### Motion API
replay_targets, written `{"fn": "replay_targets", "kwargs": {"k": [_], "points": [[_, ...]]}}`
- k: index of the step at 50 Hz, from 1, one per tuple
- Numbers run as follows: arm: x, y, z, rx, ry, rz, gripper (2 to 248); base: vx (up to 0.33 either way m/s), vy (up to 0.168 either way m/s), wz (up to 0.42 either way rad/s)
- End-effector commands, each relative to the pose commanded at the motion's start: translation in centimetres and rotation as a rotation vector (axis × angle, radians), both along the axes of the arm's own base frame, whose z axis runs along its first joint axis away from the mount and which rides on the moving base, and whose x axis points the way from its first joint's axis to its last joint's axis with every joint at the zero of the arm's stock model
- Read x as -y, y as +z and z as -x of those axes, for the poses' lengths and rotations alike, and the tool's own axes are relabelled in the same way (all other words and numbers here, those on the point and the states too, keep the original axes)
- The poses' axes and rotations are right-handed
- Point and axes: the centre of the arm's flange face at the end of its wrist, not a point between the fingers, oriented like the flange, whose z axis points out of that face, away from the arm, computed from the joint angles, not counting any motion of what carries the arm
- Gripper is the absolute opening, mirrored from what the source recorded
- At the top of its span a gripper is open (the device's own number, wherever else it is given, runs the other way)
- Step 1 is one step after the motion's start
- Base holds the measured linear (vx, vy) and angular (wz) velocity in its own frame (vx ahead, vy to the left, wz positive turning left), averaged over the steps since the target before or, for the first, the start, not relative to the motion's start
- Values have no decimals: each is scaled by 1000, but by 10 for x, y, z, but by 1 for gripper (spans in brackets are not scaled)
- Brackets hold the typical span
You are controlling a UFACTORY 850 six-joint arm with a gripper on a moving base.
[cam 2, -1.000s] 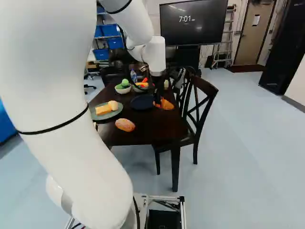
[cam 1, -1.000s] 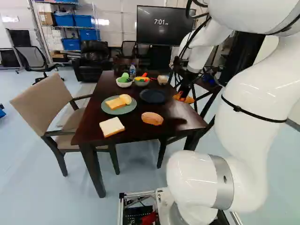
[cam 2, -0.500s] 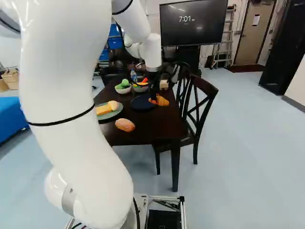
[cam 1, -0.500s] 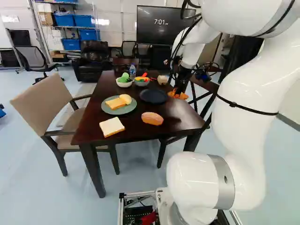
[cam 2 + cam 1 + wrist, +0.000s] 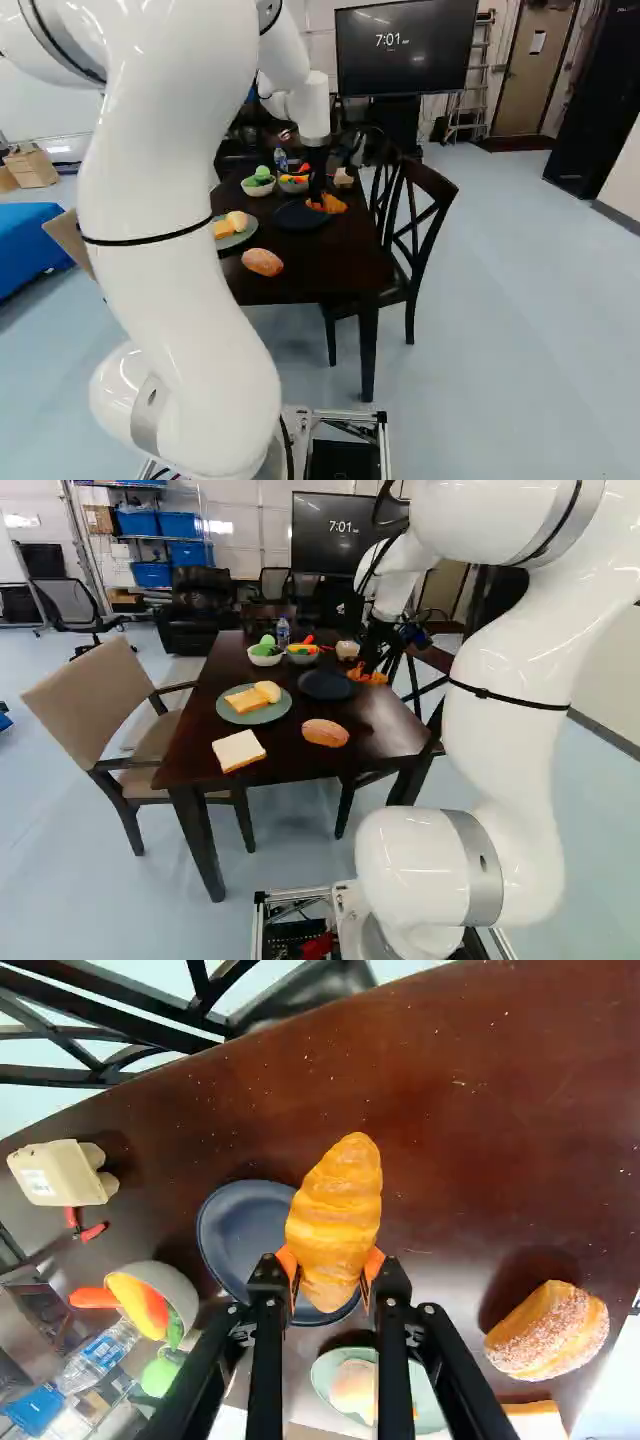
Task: Move the croissant to the empty plate
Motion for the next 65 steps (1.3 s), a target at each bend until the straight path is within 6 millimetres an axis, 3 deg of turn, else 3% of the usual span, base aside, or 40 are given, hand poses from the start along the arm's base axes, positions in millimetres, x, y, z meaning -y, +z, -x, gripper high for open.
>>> {"fn": "replay_targets", "kwargs": {"k": [65], "points": [[-72,-7,-100,-36,144,-13,89,0,0,0]]}}
